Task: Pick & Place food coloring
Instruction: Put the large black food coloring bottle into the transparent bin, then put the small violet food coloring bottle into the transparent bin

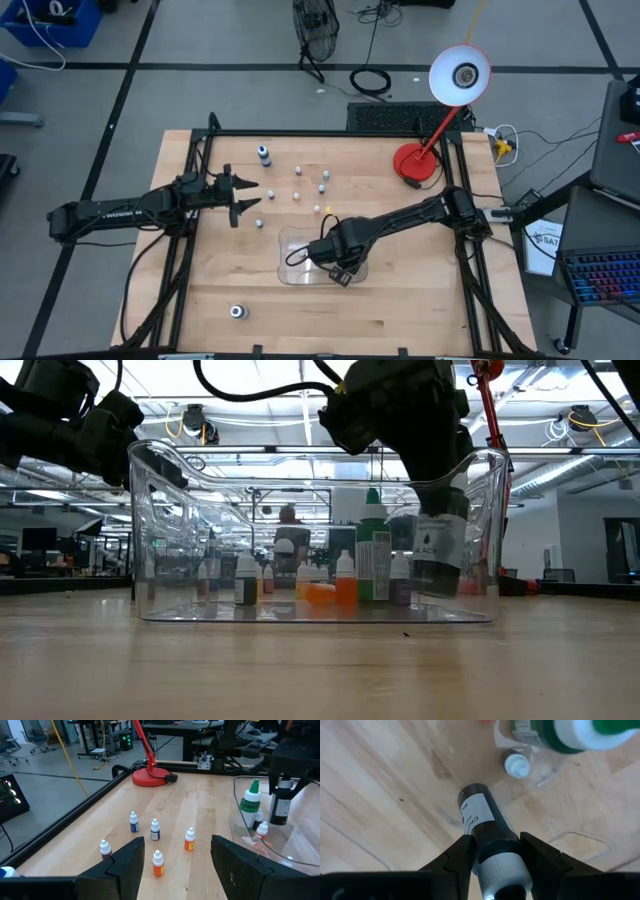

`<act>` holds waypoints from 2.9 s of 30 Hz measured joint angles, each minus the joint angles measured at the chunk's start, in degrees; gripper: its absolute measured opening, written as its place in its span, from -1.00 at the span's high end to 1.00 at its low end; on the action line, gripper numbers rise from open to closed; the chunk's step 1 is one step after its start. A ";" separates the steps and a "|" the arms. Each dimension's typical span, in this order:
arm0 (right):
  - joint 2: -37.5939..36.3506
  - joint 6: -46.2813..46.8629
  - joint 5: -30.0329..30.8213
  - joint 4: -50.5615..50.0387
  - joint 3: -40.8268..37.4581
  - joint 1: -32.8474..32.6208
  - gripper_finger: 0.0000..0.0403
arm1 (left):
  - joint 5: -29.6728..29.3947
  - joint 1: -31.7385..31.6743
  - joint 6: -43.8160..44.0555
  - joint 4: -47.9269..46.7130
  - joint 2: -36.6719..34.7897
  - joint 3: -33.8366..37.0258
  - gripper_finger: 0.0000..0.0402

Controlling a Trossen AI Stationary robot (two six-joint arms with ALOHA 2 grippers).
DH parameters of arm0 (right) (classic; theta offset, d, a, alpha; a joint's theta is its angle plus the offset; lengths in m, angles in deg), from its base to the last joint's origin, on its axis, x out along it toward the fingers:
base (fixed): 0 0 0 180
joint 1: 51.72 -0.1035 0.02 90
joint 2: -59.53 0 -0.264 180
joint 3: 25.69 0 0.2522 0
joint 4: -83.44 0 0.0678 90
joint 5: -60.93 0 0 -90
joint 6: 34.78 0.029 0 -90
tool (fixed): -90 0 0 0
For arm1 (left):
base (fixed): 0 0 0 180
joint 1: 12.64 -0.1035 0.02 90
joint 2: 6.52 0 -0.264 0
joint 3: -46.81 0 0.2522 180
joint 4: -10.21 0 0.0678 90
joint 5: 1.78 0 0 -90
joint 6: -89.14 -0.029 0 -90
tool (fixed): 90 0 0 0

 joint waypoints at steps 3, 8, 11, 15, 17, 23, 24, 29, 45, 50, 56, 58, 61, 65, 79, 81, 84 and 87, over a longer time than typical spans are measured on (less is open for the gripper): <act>0.00 0.48 0.02 0.21 -0.04 0.00 0.27 | -0.01 0.00 0.00 0.01 0.01 0.00 -0.13; 0.00 1.70 0.07 0.25 -0.04 -0.02 0.01 | 0.00 0.00 0.01 0.01 -0.01 0.00 -0.13; 0.00 1.79 0.17 1.01 -0.04 -0.02 -0.02 | 0.00 0.01 -0.01 0.01 0.00 0.00 -0.13; -0.06 1.80 0.10 3.03 -0.05 -0.02 0.02 | 0.00 0.00 0.01 0.01 -0.01 0.00 -0.13; -0.68 1.80 -0.16 3.38 -0.11 -0.02 0.05 | 0.00 0.02 -0.01 0.01 -0.01 0.00 -0.13; -4.28 1.79 -1.25 3.44 -0.11 0.00 0.10 | 0.00 0.01 0.01 -0.10 0.00 0.00 -0.13; -5.30 1.79 -1.25 3.33 -0.11 0.02 0.11 | 0.00 0.02 0.00 -0.05 0.01 0.00 -0.13; -11.24 1.27 -1.12 2.08 -0.11 -0.24 0.15 | -0.01 0.00 -0.01 -0.03 -0.01 0.00 -0.13; -42.64 -0.05 57.40 9.39 -25.59 -21.78 0.15 | 0.00 0.02 -0.01 -0.01 -0.01 0.00 -0.13; -52.49 -3.69 64.59 27.51 -46.41 -23.82 0.15 | -0.01 0.00 0.01 0.02 -0.01 0.00 -0.13; -62.55 -16.02 68.31 61.88 -70.77 -18.13 0.15 | -0.02 0.01 -2.36 6.73 -0.01 0.00 -0.13; -66.17 -22.01 61.57 75.14 -78.47 -13.18 0.15 | -0.01 0.00 -2.15 8.91 -0.01 0.00 -0.13; -70.22 -33.76 44.17 97.29 -89.26 -4.49 0.15 | -0.01 0.00 -1.31 9.86 -0.01 0.00 -0.13; -73.96 -41.00 27.66 116.82 -98.52 7.31 0.15 | 0.00 0.00 -1.19 10.69 0.01 0.00 -0.13; -79.99 -43.98 1.83 116.56 -101.70 34.42 0.15 | -2.82 0.00 2.85 7.33 0.01 0.00 -0.13; -82.79 -44.75 1.72 113.52 -101.72 35.77 0.15 | -2.99 0.00 2.85 5.81 0.01 0.00 -0.13; -88.51 -45.29 1.96 107.17 -101.73 36.98 0.15 | -2.88 0.00 2.97 4.10 0.01 0.00 -0.13; -94.51 -45.51 2.52 102.07 -101.77 37.24 0.15 | -2.52 0.02 3.19 3.05 0.03 0.00 -0.13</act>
